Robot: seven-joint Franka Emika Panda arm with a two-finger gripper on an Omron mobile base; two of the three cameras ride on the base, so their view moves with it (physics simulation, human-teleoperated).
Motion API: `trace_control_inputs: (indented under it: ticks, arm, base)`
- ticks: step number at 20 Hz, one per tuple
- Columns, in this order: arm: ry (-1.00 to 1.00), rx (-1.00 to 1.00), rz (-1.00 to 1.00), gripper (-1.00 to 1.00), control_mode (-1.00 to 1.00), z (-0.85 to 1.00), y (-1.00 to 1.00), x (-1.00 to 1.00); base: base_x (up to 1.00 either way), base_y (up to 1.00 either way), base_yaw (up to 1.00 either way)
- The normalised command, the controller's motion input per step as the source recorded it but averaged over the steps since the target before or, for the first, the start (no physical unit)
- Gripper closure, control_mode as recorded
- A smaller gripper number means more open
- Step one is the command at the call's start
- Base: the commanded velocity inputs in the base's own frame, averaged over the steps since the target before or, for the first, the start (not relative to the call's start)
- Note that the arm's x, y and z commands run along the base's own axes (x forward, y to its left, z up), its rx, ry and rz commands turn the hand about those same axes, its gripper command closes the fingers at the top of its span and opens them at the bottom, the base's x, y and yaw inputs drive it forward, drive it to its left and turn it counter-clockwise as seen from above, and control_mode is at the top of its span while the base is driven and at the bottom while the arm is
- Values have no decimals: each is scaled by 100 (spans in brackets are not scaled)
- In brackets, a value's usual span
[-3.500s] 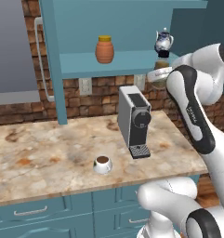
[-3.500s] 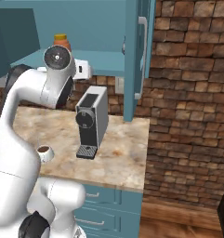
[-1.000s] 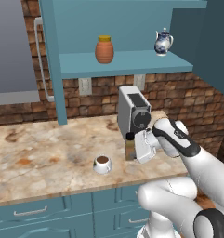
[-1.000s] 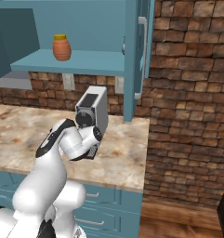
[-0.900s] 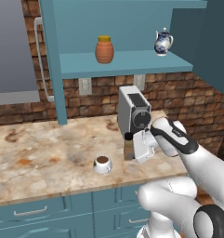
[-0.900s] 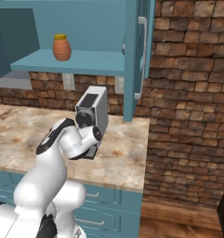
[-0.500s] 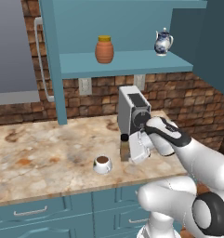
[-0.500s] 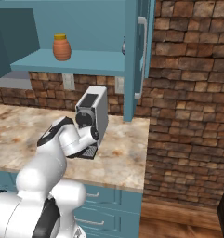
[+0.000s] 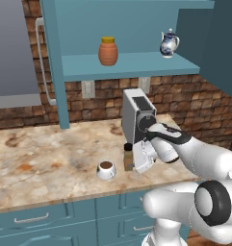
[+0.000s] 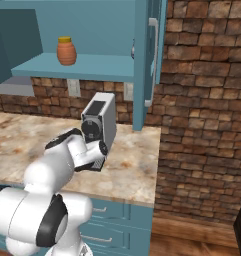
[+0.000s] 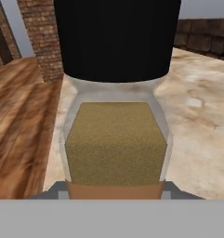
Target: Pick the cinnamon and honey bottle from the cabinet and place them next to the mug.
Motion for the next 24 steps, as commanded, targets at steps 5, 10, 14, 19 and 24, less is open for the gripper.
trace_control_inputs:
  ticks: [5,10,14,19,24]
  arm:
    - [0,0,0,100,-100,-51,10,0]
    - [0,0,0,100,-100,-42,5,0]
    - [-3,0,0,100,-100,-31,4,0]
    - [-5,2,0,100,-100,-12,4,6]
    - [-4,5,0,100,-100,-13,5,0]
  base:
    - [0,0,0]
    - [0,0,0]
    - [0,0,0]
    - [0,0,0]
    - [0,0,0]
